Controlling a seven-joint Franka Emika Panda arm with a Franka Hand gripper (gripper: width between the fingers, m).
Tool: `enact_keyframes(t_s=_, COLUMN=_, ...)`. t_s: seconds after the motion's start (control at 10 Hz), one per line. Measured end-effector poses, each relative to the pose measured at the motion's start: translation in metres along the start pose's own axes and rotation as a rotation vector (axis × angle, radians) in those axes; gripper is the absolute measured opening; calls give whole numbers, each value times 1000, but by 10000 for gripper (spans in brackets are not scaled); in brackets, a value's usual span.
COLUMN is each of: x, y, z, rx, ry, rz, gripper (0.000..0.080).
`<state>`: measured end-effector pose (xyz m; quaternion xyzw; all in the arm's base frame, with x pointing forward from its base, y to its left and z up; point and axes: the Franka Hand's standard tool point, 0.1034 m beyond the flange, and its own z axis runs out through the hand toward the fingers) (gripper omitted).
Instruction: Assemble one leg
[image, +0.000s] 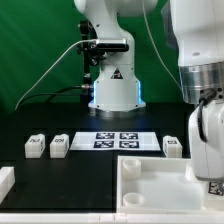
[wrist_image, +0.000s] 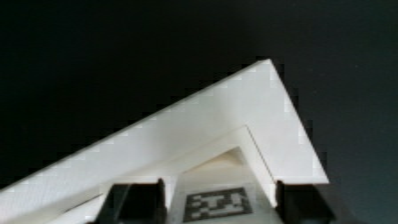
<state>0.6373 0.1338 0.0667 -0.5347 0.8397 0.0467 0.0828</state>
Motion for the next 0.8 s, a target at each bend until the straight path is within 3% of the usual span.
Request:
enact_keyframes(t_s=0.1, x=-1, y=1, z=0, rx=0, ry=-1, rz=-10, gripper=377)
enact_keyframes(t_s=0.2, x=-1, y=1, z=0, rx=0, ry=-1, rz=-11, gripper=512)
enact_keyframes(t_s=0.3, x=-3, y=2, z=-1, rx=14, ry=-9, rz=-10, gripper=512)
enact_keyframes(t_s=0.4, x=-9, y=13, z=-7, rx=32, ry=-26, rz=-8, gripper=620)
enact_keyframes(t_s=0.6, x=-17, y=17, z=-22, rx=40, ry=-43, rz=-19, gripper=641)
enact_keyframes(t_s=0.8, x=-14, y=19, z=-17, rx=35, ry=-37, rz=-21, gripper=649)
